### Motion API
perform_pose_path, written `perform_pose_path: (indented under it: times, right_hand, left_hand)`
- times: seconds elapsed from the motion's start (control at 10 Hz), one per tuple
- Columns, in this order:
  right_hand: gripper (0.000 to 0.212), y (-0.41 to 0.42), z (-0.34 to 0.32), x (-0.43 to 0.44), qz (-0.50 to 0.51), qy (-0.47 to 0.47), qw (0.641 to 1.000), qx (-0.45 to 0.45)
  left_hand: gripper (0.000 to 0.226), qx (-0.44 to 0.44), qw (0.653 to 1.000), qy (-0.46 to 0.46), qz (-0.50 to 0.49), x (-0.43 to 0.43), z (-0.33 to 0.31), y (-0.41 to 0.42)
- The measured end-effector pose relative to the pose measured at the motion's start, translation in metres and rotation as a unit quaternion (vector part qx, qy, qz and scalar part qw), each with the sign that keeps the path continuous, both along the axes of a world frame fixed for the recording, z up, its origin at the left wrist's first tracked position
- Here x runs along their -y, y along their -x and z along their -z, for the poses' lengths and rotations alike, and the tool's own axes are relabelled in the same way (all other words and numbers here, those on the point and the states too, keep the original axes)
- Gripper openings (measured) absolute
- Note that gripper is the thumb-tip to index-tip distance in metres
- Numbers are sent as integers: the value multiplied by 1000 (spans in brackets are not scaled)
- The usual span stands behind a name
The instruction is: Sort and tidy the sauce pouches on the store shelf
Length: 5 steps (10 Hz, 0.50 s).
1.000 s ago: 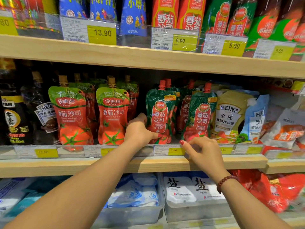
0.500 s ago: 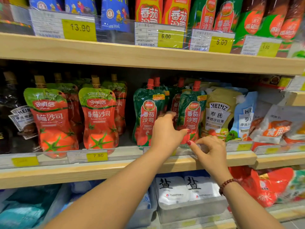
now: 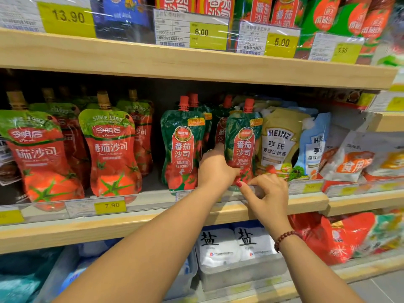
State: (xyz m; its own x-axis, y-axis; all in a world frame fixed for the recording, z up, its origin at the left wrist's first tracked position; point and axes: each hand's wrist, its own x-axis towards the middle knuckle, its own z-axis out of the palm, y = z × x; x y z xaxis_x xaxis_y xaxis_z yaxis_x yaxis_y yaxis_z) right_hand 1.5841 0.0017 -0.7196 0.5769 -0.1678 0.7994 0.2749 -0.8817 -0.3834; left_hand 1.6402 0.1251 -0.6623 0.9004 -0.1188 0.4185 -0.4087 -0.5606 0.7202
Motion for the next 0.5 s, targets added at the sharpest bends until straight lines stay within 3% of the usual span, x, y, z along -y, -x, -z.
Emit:
perform_pose_path:
  times: [0.3,0.4,0.5]
  right_hand:
    - [30,6,-8,-2,-13,-18,999,-36]
    - [26,9,-20,-4,-12,18,997,-67]
    - [25,10,-24,-19,-59,15,995,-76]
  left_hand:
    - [52,8,1000,-15,12,-27,1,13]
    - [27,24,999,2,33,-65,4,27]
    - [17,63,998,-28,17,-101,13,37]
